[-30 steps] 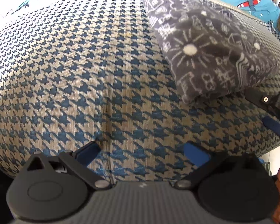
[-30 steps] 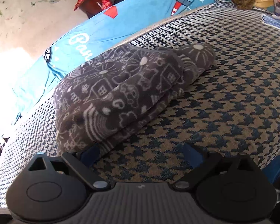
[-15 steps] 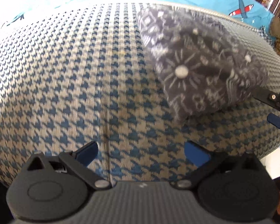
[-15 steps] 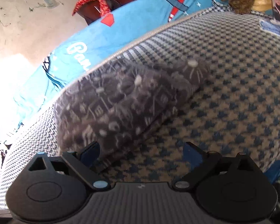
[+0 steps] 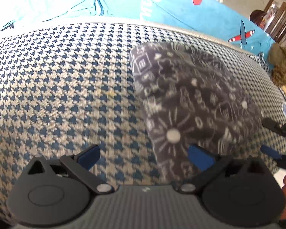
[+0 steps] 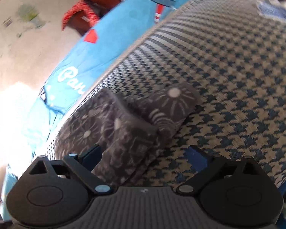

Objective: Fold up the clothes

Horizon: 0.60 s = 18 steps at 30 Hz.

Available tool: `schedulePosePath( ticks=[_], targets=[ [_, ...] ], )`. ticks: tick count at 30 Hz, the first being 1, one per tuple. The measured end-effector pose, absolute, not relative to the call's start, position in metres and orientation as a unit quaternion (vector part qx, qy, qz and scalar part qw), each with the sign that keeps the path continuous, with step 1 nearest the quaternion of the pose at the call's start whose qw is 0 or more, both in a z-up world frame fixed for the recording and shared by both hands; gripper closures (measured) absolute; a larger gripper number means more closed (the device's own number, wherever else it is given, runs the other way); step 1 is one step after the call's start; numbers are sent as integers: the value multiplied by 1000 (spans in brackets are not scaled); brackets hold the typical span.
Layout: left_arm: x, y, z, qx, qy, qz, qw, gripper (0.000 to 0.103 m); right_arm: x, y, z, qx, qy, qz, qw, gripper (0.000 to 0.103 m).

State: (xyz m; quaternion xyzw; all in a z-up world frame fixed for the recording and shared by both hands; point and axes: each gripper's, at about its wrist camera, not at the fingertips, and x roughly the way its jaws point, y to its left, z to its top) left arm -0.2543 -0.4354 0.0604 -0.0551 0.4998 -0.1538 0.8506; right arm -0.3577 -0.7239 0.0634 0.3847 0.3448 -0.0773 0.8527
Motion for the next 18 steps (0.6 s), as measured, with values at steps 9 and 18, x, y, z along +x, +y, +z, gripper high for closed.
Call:
schedulePosePath(
  ticks=[9,18],
  targets=[
    [-214,-445,60,-68,502,-171,845,0,-337,-727,58,381,350,-74,852,6],
    [-202,-443,50,-74,509,-191,836,0,-328,-737,49,402,357,-79,839,6]
  ],
)
